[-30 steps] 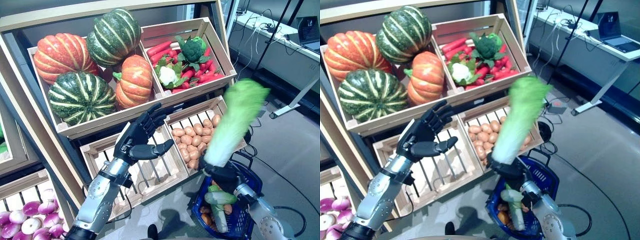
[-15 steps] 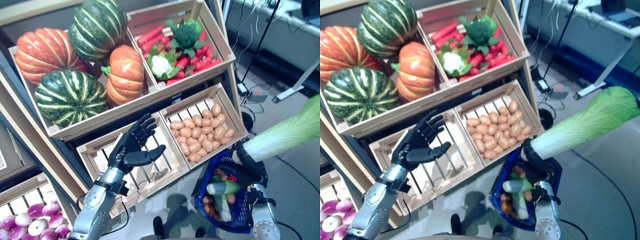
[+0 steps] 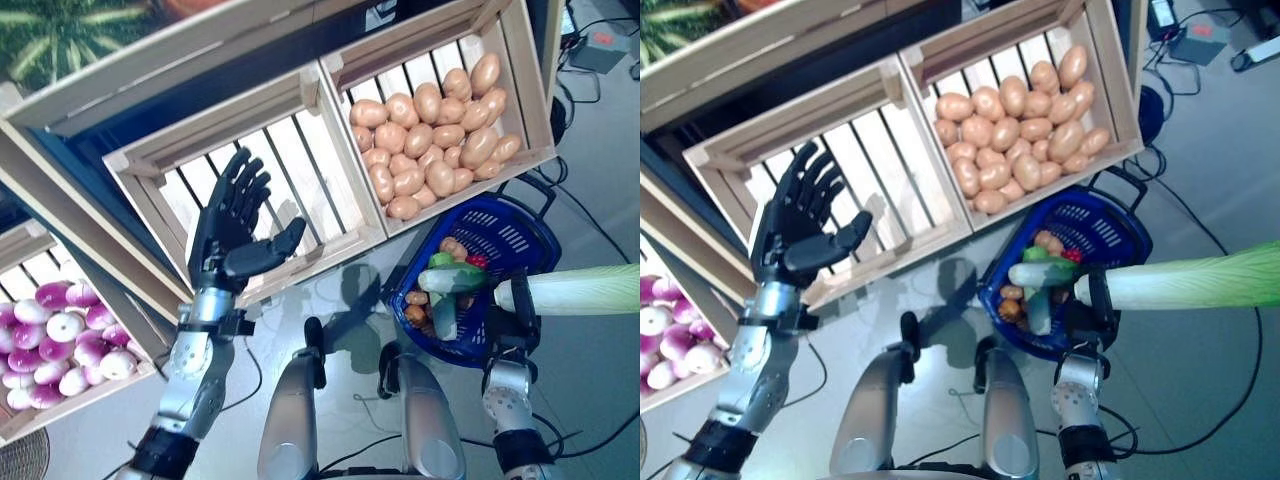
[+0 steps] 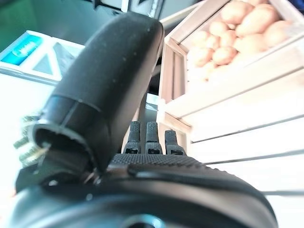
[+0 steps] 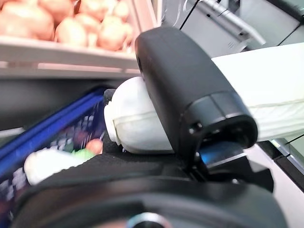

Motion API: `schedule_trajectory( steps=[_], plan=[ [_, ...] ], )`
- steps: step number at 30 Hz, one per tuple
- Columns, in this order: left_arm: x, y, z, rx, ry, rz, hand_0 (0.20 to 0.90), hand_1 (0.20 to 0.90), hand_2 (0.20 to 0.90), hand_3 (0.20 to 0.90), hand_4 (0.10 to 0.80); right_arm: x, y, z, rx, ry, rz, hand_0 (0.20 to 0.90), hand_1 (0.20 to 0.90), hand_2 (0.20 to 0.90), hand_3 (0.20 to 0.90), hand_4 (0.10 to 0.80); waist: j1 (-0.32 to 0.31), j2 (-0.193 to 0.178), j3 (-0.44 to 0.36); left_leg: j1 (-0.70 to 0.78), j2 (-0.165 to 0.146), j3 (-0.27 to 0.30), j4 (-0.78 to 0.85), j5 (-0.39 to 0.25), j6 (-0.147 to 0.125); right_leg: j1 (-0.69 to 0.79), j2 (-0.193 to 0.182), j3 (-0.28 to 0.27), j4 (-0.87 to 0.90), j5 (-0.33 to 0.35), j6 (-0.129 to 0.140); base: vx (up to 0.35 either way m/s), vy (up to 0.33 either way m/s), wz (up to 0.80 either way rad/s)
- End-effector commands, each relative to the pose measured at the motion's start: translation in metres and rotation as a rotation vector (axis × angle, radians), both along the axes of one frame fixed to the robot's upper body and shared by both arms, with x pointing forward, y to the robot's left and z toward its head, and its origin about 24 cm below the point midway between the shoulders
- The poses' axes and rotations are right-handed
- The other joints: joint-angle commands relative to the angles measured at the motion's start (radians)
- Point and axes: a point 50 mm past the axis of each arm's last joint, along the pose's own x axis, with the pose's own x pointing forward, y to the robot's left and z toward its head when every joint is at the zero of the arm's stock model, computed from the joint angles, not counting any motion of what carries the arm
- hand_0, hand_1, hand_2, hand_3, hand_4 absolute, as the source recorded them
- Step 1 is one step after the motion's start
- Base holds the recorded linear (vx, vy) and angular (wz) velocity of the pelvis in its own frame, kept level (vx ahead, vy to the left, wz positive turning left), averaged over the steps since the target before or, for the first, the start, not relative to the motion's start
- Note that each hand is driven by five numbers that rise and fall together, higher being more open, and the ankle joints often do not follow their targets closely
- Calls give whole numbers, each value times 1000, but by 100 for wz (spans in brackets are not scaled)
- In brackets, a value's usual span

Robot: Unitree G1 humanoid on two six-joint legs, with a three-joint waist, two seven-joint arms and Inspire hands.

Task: Put vegetables into the basket

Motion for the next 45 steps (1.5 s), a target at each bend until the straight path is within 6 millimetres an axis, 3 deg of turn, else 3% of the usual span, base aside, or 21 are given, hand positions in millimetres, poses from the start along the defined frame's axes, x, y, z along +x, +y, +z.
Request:
schedule_trajectory(
  steps=[1,12,16,20,25,30,42,43,44,45],
  plan=[
    [-10,-17,51,-56,-331,-44,900,900,900,900,800,20,-23,42,-139,-132,-75,300,300,300,300,400,13,-3,-55,-29,-8,-9,264,-254,25,-17,-13,-2,13,83,-42,48,11,5],
    [-5,-31,69,-66,-401,-127,900,900,900,900,800,44,-37,36,-138,52,-85,300,300,300,300,400,61,-1,-69,-124,-41,-28,471,-350,45,-122,-58,-14,205,36,-36,25,-7,9],
    [-3,-35,79,-69,-412,-155,900,900,900,900,800,58,-38,27,-231,263,61,300,300,300,300,400,81,-2,-66,-165,-43,-31,539,-374,52,-168,-72,-14,264,26,-40,30,-21,5],
    [-1,-36,84,-39,-405,-163,900,900,900,900,800,54,-51,10,-174,423,102,300,300,300,300,400,102,-13,-65,-197,-46,-38,559,-377,62,-204,-71,-15,286,26,-40,23,-49,5],
    [1,-39,86,-30,-381,-191,900,900,900,900,800,46,-51,-8,-181,589,137,300,300,300,300,400,112,-14,-48,-236,-37,-43,588,-374,67,-242,-76,-22,313,34,-35,7,-43,4],
    [3,-43,85,-8,-350,-214,900,900,900,900,800,42,-55,-13,-133,660,134,300,300,300,300,400,117,-7,-33,-262,-35,-46,584,-366,70,-272,-78,-24,323,38,-29,-16,-22,4],
    [3,-41,84,-1,-352,-202,900,900,900,900,800,41,-47,-19,79,632,56,300,300,300,300,400,117,19,-11,-278,-38,-37,588,-369,71,-300,-73,-18,344,26,-28,-7,-2,1],
    [3,-41,84,2,-349,-206,900,900,900,900,800,41,-48,-20,84,633,48,486,486,486,486,524,116,20,-11,-278,-38,-34,587,-364,72,-301,-74,-19,344,29,-30,40,-24,2],
    [3,-40,83,3,-345,-209,900,900,900,900,800,40,-48,-20,82,634,49,738,738,738,738,692,116,21,-12,-274,-38,-35,589,-369,68,-297,-73,-18,346,24,-27,49,-30,2],
    [3,-40,82,6,-339,-212,900,900,900,900,800,39,-48,-21,78,638,41,900,900,900,900,800,115,20,-12,-270,-35,-34,590,-368,67,-294,-75,-20,347,23,-27,48,-33,1]
  ],
)
